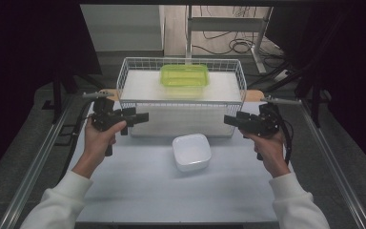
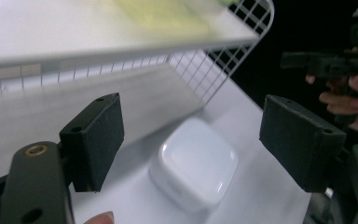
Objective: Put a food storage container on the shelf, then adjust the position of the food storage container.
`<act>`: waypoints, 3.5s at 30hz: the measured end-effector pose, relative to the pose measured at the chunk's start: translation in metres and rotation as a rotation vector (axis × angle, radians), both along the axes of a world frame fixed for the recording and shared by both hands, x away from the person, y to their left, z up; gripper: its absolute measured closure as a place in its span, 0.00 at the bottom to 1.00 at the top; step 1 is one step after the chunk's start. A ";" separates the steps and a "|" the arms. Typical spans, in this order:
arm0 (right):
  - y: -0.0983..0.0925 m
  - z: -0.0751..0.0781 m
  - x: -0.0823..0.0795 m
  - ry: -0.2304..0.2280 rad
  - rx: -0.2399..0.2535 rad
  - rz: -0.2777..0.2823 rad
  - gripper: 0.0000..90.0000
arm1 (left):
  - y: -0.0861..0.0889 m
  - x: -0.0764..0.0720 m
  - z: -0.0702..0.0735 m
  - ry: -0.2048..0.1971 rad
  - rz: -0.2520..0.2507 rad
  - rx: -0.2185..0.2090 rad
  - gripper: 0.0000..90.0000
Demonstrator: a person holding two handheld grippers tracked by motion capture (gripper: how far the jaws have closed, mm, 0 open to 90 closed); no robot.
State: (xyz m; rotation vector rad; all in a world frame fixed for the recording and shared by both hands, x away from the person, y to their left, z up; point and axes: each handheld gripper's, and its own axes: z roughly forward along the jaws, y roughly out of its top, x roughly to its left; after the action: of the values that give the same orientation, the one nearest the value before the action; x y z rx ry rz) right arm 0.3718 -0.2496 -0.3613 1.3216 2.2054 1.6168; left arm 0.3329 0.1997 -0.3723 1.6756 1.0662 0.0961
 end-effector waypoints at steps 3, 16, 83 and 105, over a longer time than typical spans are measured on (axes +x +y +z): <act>-0.005 -0.016 -0.015 0.015 -0.018 0.027 0.29 | -0.002 -0.019 -0.017 0.012 -0.025 0.031 0.25; -0.013 -0.063 -0.038 0.087 -0.081 0.061 0.29 | -0.004 -0.044 -0.074 0.108 -0.054 0.126 0.27; 0.040 -0.110 0.019 0.216 -0.421 0.112 0.99 | 0.000 -0.045 -0.098 0.178 -0.046 0.169 0.24; 0.071 -0.122 0.005 0.180 -0.460 0.179 0.99 | -0.003 -0.044 -0.103 0.199 -0.060 0.181 0.24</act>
State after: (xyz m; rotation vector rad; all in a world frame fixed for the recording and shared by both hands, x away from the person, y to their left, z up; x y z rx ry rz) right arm 0.3767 -0.1789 -0.4833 1.1993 2.6521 0.9650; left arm 0.2893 0.1970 -0.4749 1.9093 1.1823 -0.0146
